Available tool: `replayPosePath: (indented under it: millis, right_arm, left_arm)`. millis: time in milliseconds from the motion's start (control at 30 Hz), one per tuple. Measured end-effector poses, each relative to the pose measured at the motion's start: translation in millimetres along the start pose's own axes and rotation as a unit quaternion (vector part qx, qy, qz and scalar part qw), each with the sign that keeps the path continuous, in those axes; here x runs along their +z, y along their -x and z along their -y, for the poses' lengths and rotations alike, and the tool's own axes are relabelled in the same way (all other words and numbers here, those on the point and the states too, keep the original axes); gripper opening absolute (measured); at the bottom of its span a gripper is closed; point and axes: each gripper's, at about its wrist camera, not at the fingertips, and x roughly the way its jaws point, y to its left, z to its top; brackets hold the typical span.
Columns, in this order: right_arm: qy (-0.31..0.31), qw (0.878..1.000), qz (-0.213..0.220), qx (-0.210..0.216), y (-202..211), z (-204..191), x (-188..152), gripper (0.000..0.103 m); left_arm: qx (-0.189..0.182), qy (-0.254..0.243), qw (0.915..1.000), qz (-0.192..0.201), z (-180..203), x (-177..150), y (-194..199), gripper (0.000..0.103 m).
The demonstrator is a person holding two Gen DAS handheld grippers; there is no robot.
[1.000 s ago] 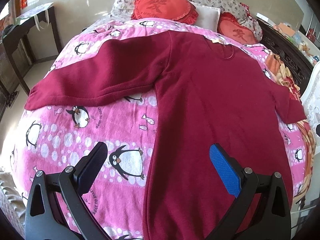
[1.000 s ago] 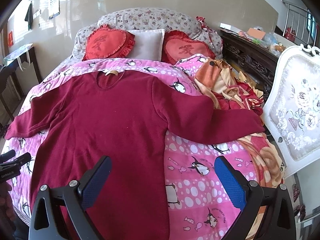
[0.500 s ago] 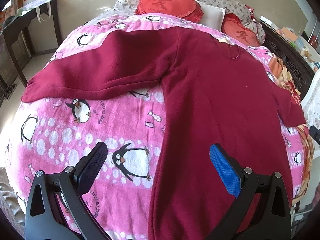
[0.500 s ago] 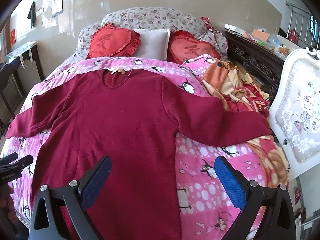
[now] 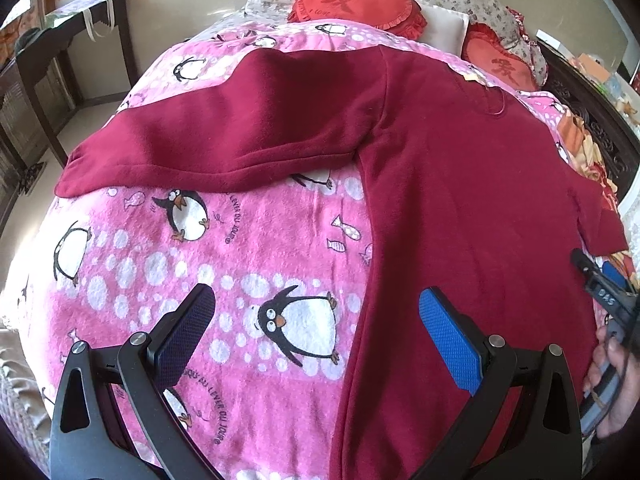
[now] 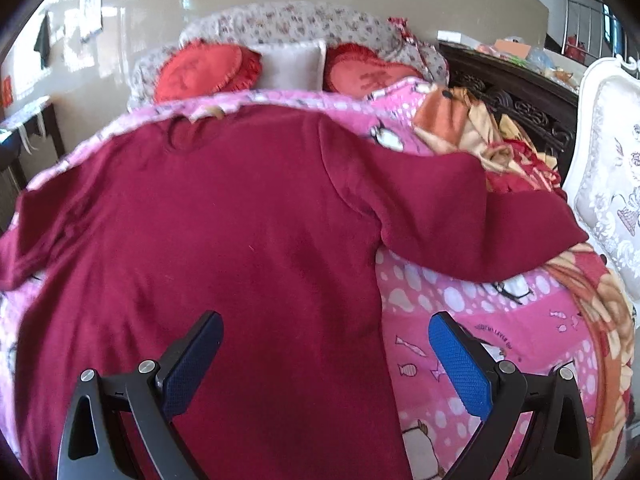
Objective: Fold small clothes
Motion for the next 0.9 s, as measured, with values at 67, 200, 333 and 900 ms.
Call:
replayPosePath:
  millis: [67,200,333,900]
  right_arm:
    - [-0.007,1.000,-0.009,0.000,-7,4,-4,0.102]
    - [-0.015,1.000,-0.006,0.000,-8,8,-6,0.102]
    - [-0.018,1.000,0.001,0.000,-5,10,-6,0.102]
    - [-0.010,0.999,0.026,-0.038,-3,5,-15,0.102]
  left_arm:
    - [0.001,-0.002,1.0000,-0.002,0,0,-1,0.102]
    - [0.001,-0.001,1.0000,-0.006,1,0,-3,0.102]
    - [0.004,-0.003,0.9999,-0.010,3,-2,-4,0.102]
    - [0.008,-0.011,0.9999,0.006,10,6,8,0.102]
